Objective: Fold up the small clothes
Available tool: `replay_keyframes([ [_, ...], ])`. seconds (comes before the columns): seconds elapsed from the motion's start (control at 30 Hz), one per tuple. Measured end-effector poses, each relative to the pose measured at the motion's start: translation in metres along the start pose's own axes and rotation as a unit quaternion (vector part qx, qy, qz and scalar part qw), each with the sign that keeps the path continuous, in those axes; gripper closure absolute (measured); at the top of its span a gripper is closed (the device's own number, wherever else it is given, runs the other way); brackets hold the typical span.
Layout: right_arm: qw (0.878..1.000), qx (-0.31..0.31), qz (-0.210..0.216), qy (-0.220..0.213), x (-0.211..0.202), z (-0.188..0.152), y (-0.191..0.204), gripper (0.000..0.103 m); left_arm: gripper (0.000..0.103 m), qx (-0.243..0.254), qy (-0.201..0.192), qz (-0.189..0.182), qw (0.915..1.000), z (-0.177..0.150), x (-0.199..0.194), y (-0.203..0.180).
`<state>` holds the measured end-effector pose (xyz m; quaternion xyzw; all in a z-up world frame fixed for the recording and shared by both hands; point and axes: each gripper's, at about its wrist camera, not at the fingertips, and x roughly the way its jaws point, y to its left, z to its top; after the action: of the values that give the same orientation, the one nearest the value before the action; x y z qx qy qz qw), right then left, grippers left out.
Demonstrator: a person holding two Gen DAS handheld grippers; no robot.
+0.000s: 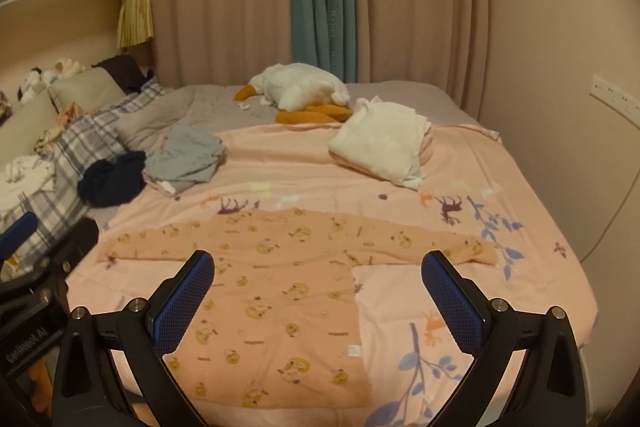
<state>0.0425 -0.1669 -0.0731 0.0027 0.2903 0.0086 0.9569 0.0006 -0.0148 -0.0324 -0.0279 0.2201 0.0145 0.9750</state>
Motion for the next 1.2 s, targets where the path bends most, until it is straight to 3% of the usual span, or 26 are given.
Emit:
replay_keyframes([
  [0.23,1.000,0.014,0.003,0.002,-0.010,-0.013,-0.006,0.000,0.000,-0.017,0.034,-0.011,0.9992,-0.005,-0.002,0.003],
  [0.4,0.999,0.015,-0.021,-0.022,-0.025,-0.012,-0.001,0.000,0.000,-0.030,0.011,-0.007,0.9995,-0.003,-0.015,-0.004],
  [0.6,1.000,0.008,-0.009,-0.018,-0.025,-0.018,0.003,0.000,0.000,-0.046,0.016,-0.038,0.9981,-0.012,-0.020,-0.006],
  [0.77,0.999,-0.012,-0.025,-0.034,-0.027,-0.021,0.010,0.000,0.000,-0.025,-0.008,-0.027,0.9993,-0.014,-0.025,-0.008],
  [1.0,0.999,0.002,-0.005,-0.035,-0.028,-0.022,0.006,0.000,0.000,-0.023,-0.019,-0.028,0.9992,-0.013,-0.034,-0.003],
  [1.2,0.999,0.019,-0.036,-0.023,-0.026,-0.025,0.001,0.000,0.000,-0.027,-0.024,-0.013,0.9993,-0.015,-0.040,0.000],
])
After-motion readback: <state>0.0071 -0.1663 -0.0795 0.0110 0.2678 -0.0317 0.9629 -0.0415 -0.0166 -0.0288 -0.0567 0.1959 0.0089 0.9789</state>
